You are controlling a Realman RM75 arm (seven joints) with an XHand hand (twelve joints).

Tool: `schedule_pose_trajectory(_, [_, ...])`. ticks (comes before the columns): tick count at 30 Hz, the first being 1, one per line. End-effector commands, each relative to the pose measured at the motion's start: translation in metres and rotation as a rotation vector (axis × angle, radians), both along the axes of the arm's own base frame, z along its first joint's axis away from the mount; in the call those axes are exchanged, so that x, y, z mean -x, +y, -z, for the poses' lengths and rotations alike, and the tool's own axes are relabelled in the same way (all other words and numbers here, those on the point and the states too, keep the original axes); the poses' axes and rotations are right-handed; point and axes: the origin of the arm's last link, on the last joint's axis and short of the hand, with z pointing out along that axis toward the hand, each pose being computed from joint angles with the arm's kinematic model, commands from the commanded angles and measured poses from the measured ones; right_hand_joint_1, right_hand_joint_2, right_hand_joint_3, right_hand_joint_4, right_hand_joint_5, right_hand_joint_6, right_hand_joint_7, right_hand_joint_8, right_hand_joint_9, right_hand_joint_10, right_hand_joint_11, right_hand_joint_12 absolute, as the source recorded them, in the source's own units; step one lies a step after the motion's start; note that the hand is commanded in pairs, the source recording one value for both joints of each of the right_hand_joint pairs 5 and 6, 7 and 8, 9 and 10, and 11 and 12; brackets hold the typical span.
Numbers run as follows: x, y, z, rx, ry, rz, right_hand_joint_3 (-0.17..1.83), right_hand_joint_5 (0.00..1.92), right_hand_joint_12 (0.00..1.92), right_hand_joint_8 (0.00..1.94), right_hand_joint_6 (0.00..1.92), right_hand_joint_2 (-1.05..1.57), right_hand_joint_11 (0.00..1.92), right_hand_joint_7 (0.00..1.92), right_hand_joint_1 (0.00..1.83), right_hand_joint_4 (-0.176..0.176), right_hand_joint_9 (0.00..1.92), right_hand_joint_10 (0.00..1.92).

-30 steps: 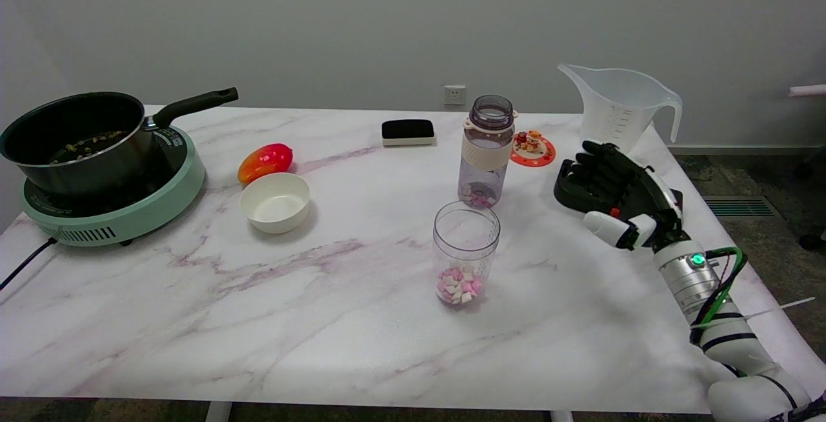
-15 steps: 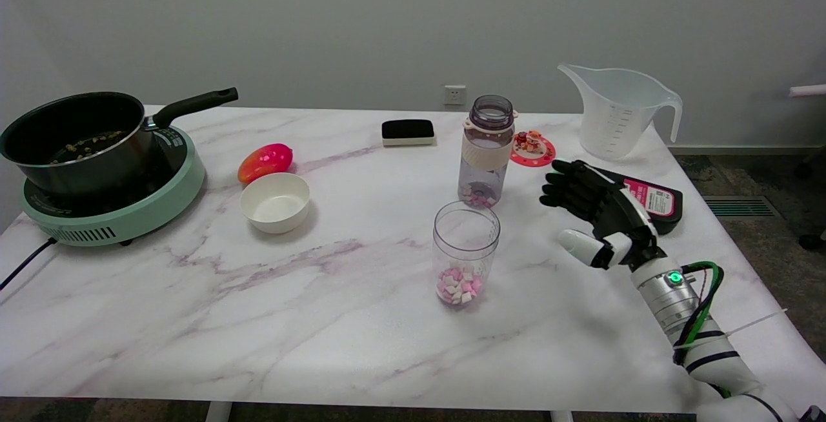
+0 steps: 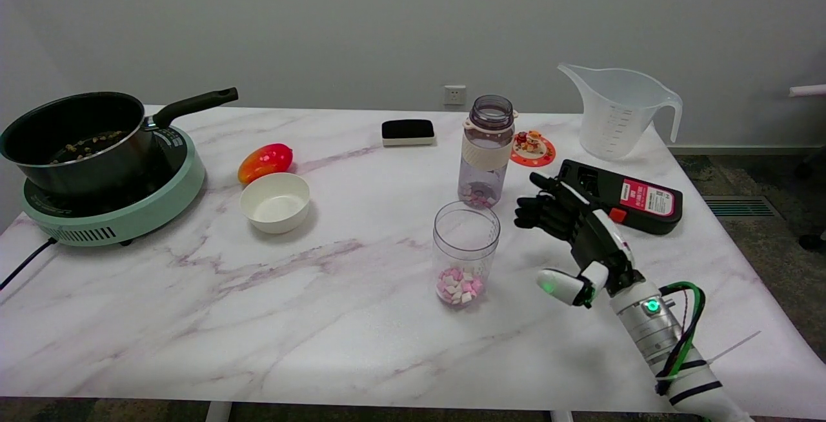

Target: Pick up the measuring cup.

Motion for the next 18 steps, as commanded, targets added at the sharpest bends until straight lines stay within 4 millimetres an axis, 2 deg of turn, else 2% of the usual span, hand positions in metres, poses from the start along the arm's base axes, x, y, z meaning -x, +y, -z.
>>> schedule_pose_trajectory(1, [0.02, 0.011, 0.033, -0.023, 0.228, 0.008, 1.33, 0.28, 0.61, 0.57, 0.28, -0.4, 0.61, 0.57, 1.2, 0.0, 0.59, 0.59])
schedule_pose_trajectory(5, [0.017, -0.001, 0.03, -0.028, 0.261, -0.018, 1.32, 0.27, 0.61, 0.56, 0.27, -0.41, 0.61, 0.56, 1.22, 0.0, 0.59, 0.59])
schedule_pose_trajectory(18, [0.02, -0.017, 0.023, -0.031, 0.334, -0.04, 1.54, 0.24, 0.57, 0.5, 0.24, -0.64, 0.57, 0.5, 1.28, 0.0, 0.55, 0.55])
